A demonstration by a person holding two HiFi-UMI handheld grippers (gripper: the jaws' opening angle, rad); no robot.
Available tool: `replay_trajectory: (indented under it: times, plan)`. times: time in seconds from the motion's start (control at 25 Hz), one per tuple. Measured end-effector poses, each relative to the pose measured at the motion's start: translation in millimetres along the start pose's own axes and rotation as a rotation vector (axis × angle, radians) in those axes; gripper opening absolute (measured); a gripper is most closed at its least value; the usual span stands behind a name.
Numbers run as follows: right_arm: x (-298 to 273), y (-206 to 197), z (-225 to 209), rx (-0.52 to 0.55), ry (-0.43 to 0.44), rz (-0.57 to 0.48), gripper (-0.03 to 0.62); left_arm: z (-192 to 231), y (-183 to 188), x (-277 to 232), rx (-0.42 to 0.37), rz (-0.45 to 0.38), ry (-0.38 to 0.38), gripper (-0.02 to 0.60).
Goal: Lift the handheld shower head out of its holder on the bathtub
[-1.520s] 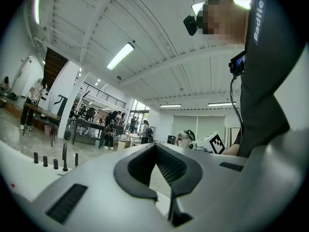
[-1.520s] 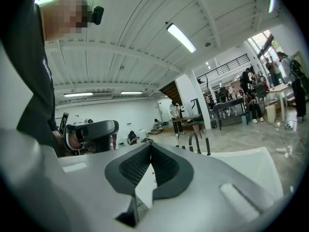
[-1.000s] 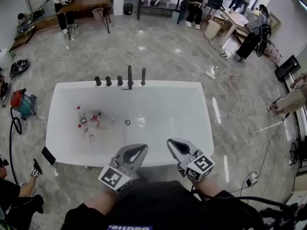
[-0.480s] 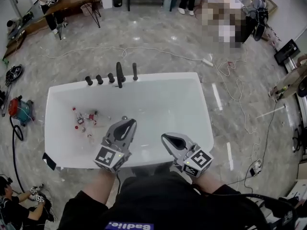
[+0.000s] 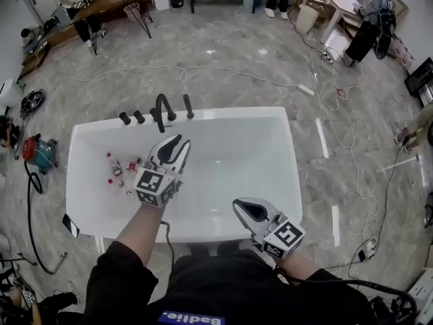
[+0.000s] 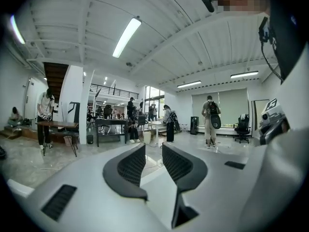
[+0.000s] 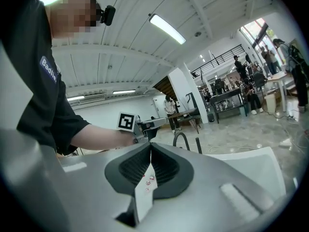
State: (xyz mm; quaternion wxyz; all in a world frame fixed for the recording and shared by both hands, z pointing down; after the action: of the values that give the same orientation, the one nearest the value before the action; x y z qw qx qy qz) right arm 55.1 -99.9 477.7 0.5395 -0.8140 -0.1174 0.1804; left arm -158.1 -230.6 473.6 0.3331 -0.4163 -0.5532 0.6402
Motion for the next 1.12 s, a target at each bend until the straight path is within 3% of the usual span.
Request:
replay_trajectory:
  times: [0.32,0.84,1.12]
  plan:
    - [31,-25,-58,-0.083,-0.042,0.022,0.003,51,-39,-106,-0.027,0.102,0.081,0.130]
    - [20,-64,-85,-0.184,-0.193,0.065,0.004,152,-120,-227,-0.079,0.317,0.163,0.187]
    - [19,-92,-97,-0.217,-0.226,0.087,0.005,195,-169,-267,-0.004,0.355,0.237,0.204]
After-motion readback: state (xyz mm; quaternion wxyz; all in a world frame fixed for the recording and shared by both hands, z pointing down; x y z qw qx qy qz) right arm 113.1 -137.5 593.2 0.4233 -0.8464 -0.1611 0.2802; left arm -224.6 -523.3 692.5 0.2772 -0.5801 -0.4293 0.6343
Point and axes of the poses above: the fingertips, and each gripper's own axes: x backward along the fingers, z to its left, y out of its top, the point moved 4 cm from there along x, backward along the fingers, and after that the axes turned 1 degree about -x, right-handed, at the moved point
